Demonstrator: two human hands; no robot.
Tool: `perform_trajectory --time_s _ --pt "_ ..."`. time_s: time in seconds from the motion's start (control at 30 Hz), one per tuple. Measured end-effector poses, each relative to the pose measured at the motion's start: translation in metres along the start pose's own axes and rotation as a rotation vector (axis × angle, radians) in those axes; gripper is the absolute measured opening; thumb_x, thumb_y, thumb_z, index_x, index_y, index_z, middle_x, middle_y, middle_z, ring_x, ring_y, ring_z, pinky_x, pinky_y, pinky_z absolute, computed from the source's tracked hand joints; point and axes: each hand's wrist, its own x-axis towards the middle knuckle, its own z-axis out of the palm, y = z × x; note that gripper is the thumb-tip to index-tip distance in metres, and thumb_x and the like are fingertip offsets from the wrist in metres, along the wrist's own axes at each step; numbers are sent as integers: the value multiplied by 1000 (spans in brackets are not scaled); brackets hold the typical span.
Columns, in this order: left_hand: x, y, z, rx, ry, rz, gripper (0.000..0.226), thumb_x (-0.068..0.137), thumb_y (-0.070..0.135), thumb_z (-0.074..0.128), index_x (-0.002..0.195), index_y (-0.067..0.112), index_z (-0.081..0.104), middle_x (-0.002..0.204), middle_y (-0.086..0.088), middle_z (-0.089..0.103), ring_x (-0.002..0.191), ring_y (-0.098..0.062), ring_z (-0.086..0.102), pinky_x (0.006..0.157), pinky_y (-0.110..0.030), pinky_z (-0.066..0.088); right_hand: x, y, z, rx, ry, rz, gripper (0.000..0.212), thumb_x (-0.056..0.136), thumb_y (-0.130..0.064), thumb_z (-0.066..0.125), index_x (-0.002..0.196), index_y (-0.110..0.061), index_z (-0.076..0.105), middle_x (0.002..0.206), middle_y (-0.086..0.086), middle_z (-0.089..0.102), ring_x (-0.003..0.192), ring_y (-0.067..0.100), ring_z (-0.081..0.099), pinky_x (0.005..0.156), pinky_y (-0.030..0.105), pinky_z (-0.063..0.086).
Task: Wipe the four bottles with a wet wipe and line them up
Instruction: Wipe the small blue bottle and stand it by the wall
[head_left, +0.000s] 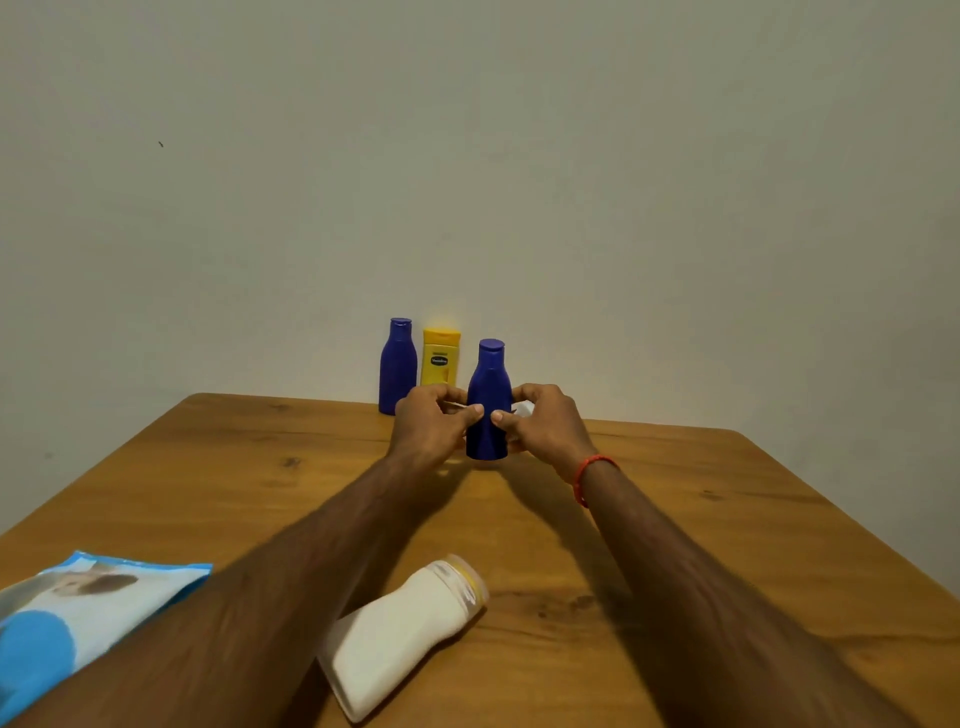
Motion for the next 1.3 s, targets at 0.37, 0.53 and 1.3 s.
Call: perform_trajectory --time_s 0.37,0.53,1.3 --pt "39 -20 16 110 103 6 36 93 17 68 128 8 64 126 -9 69 115 -19 64 91 -27 49 57 15 36 127 13 69 40 96 -17 64 134 -13 52 93 -3 64 66 10 68 49 15 49" --pt "42 -27 24 170 -35 29 45 94 21 68 136 7 58 135 -11 64 123 -21 62 87 -22 46 72 26 35 96 83 55 37 95 -15 65 131 -14 54 116 9 68 75 18 71 58 22 55" --pt "40 -18 -2 386 -277 177 30 96 28 66 118 9 71 116 -8 74 99 -9 65 87 -22 49 80 28 57 4 206 90 53 83 -25 80 129 -14 55 132 11 63 116 27 63 88 29 51"
